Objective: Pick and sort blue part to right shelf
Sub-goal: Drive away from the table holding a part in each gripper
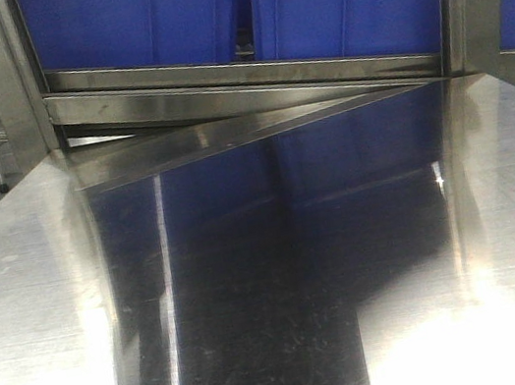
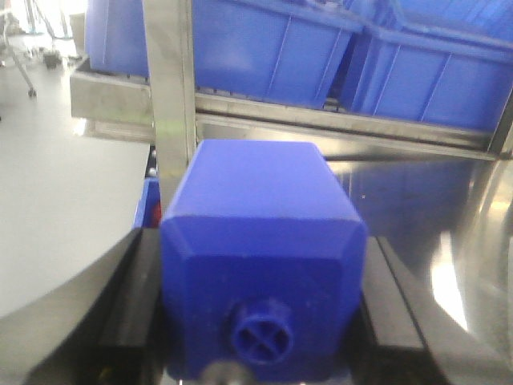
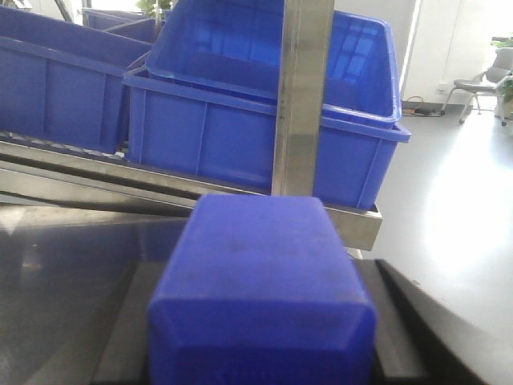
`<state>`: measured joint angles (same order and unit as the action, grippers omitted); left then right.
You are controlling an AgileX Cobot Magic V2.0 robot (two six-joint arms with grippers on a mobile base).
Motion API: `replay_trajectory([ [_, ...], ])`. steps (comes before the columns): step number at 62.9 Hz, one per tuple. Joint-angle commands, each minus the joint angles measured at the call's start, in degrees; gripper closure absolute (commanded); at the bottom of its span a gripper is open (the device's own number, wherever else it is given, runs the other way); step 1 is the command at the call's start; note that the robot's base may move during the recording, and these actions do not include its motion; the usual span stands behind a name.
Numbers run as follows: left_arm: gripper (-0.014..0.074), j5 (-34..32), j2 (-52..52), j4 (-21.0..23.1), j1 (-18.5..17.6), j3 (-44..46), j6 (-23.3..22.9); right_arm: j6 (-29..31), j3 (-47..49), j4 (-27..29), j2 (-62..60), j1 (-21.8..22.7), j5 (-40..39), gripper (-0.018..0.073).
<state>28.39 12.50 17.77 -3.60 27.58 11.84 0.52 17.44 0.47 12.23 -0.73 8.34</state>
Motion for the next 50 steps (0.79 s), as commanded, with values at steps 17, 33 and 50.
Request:
replay_trajectory([
  [17,0.0326,-3.04,-2.77,0.93,0.08,1.56,-0.2,0.37,1.68,-0.47,0.46,0.38,-5.24,0.0145],
  [33,0.0326,-3.13,-2.77,0.93,0.08,1.56,-0.2,0.37,1.68,-0.47,0.46,0.38,-5.24,0.0145],
  [50,0.0326,-3.13,-2.77,0.93,0.08,1.56,-0.2,0.37,1.68,-0.47,0.46,0.38,-5.24,0.0145],
])
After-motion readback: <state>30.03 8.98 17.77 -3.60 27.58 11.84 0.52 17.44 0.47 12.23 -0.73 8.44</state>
